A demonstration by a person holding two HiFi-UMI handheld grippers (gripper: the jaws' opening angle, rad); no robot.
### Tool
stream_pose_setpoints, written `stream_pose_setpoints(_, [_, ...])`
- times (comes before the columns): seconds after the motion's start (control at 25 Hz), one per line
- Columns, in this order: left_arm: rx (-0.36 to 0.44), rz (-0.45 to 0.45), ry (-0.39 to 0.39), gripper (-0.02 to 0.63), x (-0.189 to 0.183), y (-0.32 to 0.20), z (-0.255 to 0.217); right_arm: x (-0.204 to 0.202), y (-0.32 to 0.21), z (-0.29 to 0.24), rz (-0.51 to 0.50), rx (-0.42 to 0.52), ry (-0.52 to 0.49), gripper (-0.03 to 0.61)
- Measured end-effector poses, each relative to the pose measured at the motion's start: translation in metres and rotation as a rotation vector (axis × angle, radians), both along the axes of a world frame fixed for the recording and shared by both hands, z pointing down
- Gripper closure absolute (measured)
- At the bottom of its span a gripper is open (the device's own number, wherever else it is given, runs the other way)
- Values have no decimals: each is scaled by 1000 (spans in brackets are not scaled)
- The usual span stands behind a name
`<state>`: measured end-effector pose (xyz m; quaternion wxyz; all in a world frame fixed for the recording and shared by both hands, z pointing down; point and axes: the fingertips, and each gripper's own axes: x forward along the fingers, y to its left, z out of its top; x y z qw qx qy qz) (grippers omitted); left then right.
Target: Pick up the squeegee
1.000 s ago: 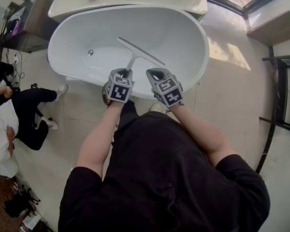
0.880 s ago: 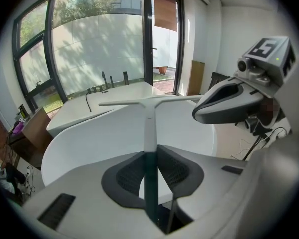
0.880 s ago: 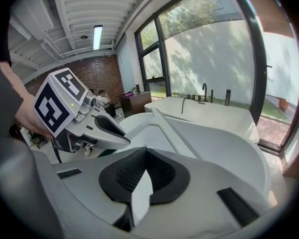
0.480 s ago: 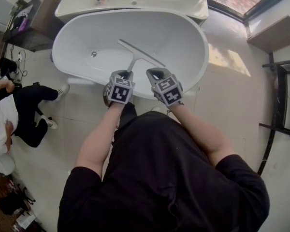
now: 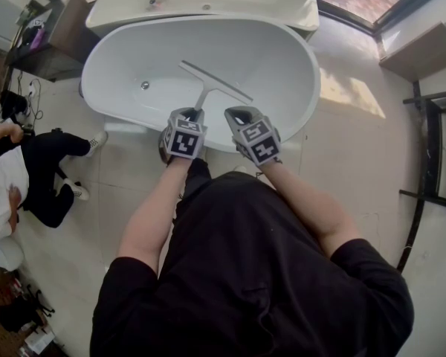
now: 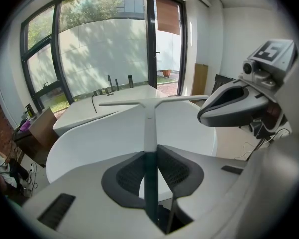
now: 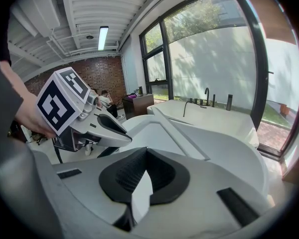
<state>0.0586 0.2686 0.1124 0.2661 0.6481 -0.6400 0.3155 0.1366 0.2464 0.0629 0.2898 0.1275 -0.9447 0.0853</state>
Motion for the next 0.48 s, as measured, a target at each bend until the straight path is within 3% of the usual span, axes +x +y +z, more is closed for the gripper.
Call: stream_pose_setpoints(0.48, [7, -3, -11, 535, 0, 3, -2, 2, 7, -2, -3, 5, -13, 575])
